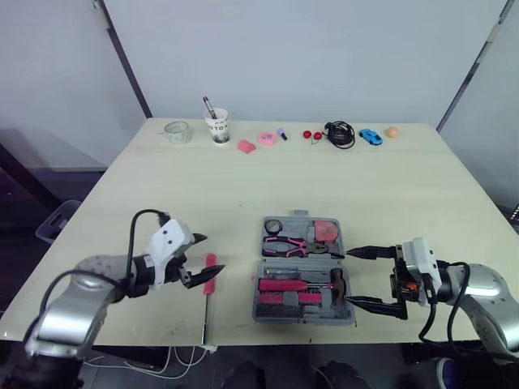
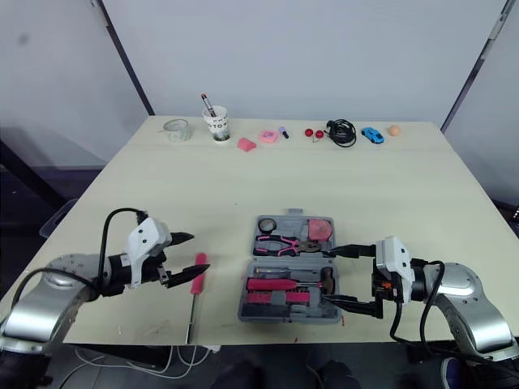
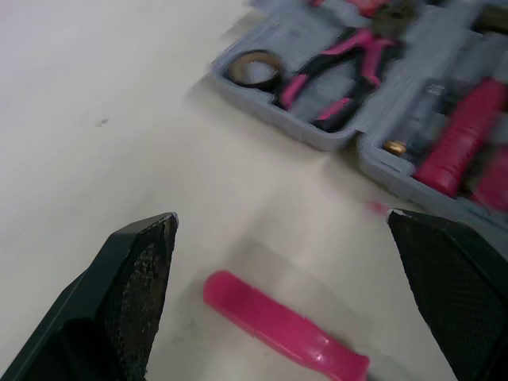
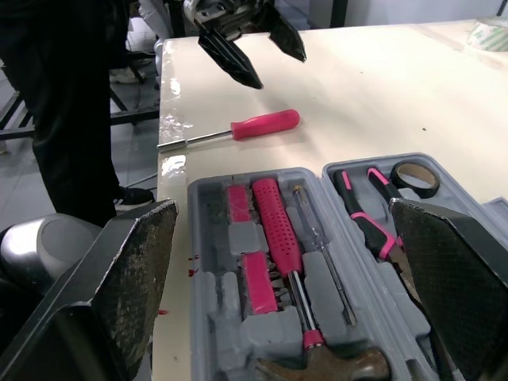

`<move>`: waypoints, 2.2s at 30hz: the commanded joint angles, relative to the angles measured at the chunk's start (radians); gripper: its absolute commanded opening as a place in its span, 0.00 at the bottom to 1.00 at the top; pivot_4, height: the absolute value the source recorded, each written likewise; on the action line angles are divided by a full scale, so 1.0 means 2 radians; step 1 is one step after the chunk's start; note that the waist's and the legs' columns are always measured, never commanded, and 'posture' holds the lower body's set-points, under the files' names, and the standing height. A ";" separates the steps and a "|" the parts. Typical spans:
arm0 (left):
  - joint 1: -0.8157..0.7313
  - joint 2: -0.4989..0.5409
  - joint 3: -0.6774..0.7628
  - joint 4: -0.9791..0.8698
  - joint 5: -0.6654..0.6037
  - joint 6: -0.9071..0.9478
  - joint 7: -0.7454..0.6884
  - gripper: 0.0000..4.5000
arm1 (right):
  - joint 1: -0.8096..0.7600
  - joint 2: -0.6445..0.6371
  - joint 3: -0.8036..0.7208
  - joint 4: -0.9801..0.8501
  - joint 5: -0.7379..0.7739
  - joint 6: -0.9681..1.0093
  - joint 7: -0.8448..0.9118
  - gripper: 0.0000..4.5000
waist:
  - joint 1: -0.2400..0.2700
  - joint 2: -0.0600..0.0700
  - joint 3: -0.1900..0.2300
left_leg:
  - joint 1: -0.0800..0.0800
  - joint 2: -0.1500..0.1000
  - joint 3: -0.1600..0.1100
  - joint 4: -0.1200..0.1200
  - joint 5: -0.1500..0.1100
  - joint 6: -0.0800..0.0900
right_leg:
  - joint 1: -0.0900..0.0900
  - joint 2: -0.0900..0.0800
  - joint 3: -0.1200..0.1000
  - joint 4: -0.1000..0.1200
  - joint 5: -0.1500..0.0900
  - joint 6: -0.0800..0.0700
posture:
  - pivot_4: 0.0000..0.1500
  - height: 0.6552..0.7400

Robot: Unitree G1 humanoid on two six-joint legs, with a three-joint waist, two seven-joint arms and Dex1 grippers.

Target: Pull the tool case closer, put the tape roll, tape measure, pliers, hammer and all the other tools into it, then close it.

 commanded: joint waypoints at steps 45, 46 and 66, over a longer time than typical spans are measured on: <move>-0.511 -0.065 -0.549 0.602 0.315 -0.877 -0.196 1.00 | -0.029 0.003 -0.004 -0.019 0.004 0.019 -0.029 1.00 | 0.010 -0.002 0.001 | -0.001 0.000 0.001 0.001 0.000 0.000 | 0.000 0.001 0.002 0.000 0.001 0.002 | 1.00 1.00; -0.511 -0.068 -0.544 0.604 0.326 -0.876 -0.185 1.00 | -0.029 0.003 -0.004 -0.020 0.004 0.019 -0.029 1.00 | 0.010 -0.002 0.001 | -0.001 0.000 0.001 0.001 0.000 0.000 | 0.000 0.001 0.002 0.000 0.001 0.002 | 1.00 1.00; -0.528 -0.098 -0.524 0.624 0.506 -0.895 -0.018 0.15 | -0.021 0.008 0.000 -0.032 0.003 0.023 -0.038 1.00 | 0.011 -0.001 0.001 | -0.001 0.000 0.001 0.001 0.000 0.000 | 0.000 0.001 0.002 0.001 0.001 0.002 | 1.00 1.00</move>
